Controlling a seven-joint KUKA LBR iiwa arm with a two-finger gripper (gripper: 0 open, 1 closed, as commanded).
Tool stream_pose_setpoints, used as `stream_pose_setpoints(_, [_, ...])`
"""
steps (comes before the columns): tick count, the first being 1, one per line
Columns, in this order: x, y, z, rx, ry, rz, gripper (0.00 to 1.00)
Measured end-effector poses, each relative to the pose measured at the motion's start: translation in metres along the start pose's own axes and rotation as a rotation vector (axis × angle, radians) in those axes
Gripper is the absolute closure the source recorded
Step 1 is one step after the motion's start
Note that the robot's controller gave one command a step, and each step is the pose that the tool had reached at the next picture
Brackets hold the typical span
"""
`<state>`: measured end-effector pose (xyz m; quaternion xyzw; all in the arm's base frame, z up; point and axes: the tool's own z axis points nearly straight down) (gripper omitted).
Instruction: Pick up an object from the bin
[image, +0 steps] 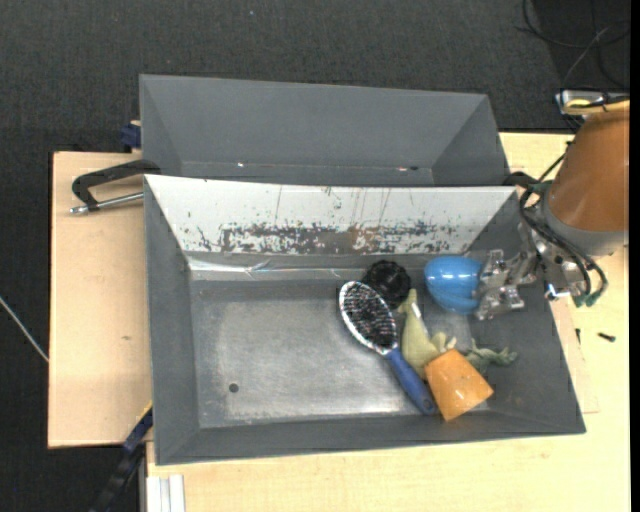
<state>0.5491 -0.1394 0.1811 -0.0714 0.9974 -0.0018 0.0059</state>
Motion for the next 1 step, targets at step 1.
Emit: stream_pose_setpoints(1, [0.0202,0.1088,-0.0541,-0.007,0.004,-0.290,1.00])
